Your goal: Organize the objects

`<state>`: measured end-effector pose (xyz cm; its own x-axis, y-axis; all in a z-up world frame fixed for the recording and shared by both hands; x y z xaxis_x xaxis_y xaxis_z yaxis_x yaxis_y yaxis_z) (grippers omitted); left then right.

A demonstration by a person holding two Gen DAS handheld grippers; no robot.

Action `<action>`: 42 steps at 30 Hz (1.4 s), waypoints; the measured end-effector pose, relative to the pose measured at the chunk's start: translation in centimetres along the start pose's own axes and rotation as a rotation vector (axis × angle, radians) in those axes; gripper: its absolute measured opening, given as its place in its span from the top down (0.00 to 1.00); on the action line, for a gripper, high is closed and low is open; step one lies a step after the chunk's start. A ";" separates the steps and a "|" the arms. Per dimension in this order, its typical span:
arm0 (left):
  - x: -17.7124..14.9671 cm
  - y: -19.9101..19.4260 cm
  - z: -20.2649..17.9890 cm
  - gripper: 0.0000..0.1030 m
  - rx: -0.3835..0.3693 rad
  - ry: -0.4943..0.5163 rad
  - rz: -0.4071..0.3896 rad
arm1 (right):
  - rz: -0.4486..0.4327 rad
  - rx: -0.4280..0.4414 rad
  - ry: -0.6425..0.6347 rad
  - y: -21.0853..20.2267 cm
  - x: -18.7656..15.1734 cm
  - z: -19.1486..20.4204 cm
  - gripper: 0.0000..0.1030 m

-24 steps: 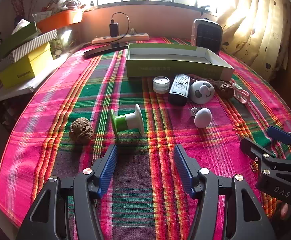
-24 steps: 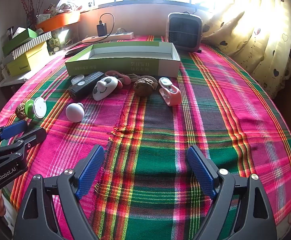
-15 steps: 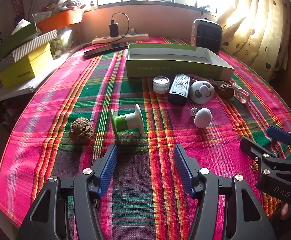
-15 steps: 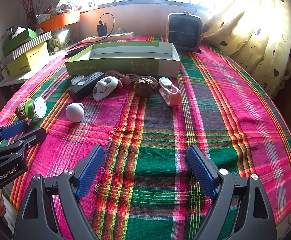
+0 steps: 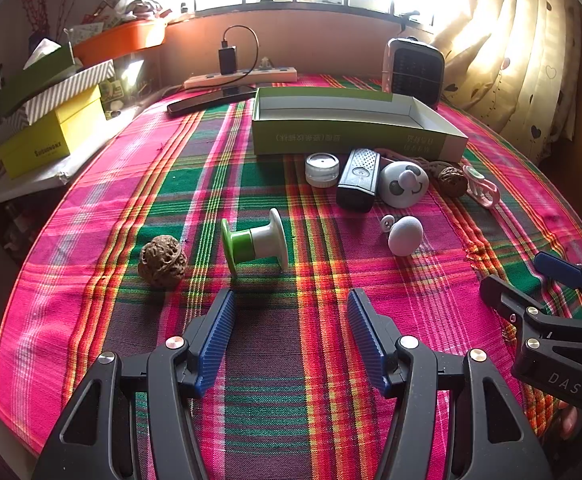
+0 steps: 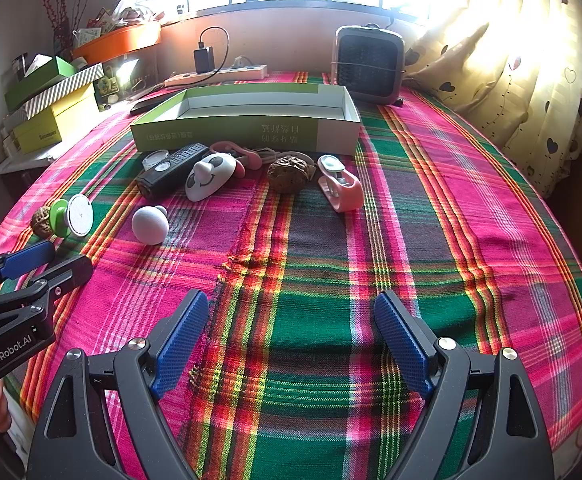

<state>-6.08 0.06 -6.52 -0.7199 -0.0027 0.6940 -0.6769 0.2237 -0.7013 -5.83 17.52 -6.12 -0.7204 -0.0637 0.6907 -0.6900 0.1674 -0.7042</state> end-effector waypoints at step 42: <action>1.3 -0.9 6.0 0.45 -0.025 -0.105 0.026 | 0.044 -0.052 -0.039 3.0 3.0 -4.2 0.17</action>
<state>-7.31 -5.96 -5.96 -0.7505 -0.0986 0.6535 -0.6544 0.2491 -0.7140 -9.74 21.98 -5.50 -0.7526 -0.0929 0.6519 -0.6539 0.2214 -0.7234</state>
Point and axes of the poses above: each gripper's, at about its wrist camera, not at the fingertips, and y roughly the way its jaws point, z to its left, x to its top, the point moved 9 cm from there along y, roughly the way its jaws point, and after that the axes turned 12 degrees about -x, right-handed, at the moved point
